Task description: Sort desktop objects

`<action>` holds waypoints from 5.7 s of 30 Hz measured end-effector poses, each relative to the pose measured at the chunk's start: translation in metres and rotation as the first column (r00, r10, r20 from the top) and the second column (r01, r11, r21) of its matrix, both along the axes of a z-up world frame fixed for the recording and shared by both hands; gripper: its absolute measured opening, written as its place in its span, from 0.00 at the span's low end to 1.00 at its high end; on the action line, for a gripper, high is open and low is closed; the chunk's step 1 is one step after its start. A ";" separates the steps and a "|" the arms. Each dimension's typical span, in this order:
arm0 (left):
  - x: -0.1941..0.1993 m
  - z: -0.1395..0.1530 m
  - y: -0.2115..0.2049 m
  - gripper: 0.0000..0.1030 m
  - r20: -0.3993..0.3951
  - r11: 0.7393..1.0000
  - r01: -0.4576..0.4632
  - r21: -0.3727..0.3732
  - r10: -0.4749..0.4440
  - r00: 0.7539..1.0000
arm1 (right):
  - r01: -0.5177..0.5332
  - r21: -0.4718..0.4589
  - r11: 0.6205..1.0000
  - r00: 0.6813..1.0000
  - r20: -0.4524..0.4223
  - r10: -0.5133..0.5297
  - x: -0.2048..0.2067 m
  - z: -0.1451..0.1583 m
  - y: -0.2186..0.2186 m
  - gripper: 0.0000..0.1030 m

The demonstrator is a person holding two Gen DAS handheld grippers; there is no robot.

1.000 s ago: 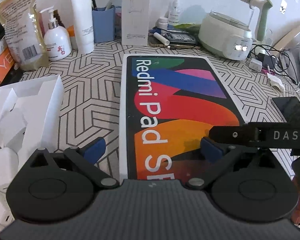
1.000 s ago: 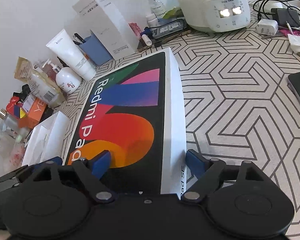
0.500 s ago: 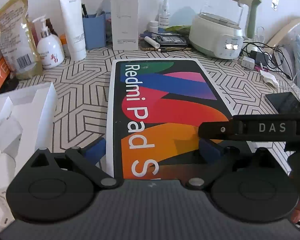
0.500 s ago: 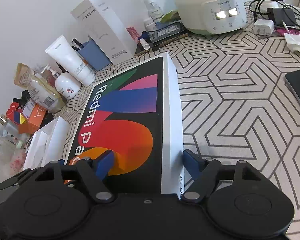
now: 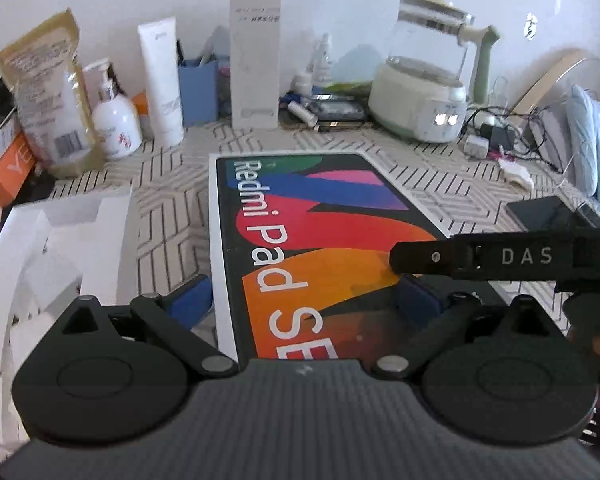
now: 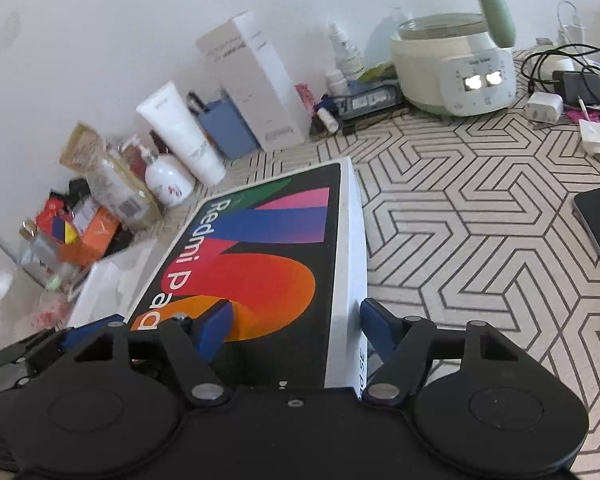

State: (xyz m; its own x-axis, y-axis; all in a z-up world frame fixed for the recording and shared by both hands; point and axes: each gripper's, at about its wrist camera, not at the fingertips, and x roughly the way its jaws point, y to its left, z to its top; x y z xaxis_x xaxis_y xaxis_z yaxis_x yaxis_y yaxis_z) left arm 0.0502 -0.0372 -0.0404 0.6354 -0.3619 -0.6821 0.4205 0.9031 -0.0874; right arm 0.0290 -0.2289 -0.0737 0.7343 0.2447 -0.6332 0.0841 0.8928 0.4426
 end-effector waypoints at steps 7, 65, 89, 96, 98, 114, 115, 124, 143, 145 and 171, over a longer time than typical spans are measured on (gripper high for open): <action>0.013 -0.017 0.001 0.95 -0.058 0.999 -0.005 0.054 0.008 0.998 | -0.035 0.063 0.997 0.997 -0.071 0.039 0.008 -0.021 -0.006 0.73; 0.000 0.027 0.182 0.97 -0.008 0.959 -0.271 -0.080 0.271 0.963 | -0.268 0.082 0.960 0.963 0.009 0.268 0.036 0.047 0.141 0.69; 0.021 0.000 0.215 0.97 -0.050 0.944 -0.323 -0.070 0.320 0.946 | -0.297 0.207 0.932 0.950 -0.038 0.311 0.049 0.027 0.164 0.68; 0.030 -0.002 0.219 0.97 -0.053 0.941 -0.333 -0.056 0.330 0.943 | -0.296 0.230 0.927 0.951 -0.026 0.310 0.051 0.025 0.168 0.68; 0.032 -0.003 0.219 0.97 -0.048 0.942 -0.330 -0.056 0.327 0.944 | -0.297 0.229 0.927 0.950 -0.027 0.310 0.051 0.024 0.170 0.68; 0.037 -0.002 0.213 0.97 -0.043 0.940 -0.341 0.006 0.341 0.939 | -0.310 0.245 0.919 0.946 -0.018 0.324 0.054 0.014 0.170 0.69; 0.036 -0.002 0.211 0.97 -0.035 0.941 -0.338 0.015 0.338 0.940 | -0.309 0.252 0.917 0.946 -0.020 0.324 0.054 0.013 0.169 0.69; 0.036 -0.009 0.219 0.98 -0.073 0.945 -0.326 -0.009 0.325 0.943 | -0.333 0.247 0.910 0.931 -0.065 0.358 0.053 0.000 0.171 0.69; 0.003 -0.011 0.255 0.97 -0.089 0.948 -0.304 -0.092 0.297 0.951 | -0.280 0.449 0.849 0.922 -0.121 0.368 0.053 -0.038 0.159 0.72; 0.005 -0.014 0.256 0.95 -0.103 0.956 -0.281 -0.088 0.272 0.957 | -0.270 0.454 0.849 0.925 -0.123 0.360 0.051 -0.035 0.158 0.68; 0.022 -0.042 0.268 0.96 -0.194 0.934 -0.294 -0.205 0.255 0.947 | -0.257 0.501 0.826 0.912 -0.157 0.379 0.057 -0.043 0.149 0.60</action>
State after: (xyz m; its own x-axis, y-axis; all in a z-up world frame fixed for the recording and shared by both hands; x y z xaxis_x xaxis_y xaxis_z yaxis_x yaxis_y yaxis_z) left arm 0.0724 0.2308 -0.0822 0.6201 -0.3470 -0.7036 0.1216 0.9286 -0.3507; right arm 0.0861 -0.0801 -0.1170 0.4040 0.7447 -0.5312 -0.0116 0.5849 0.8111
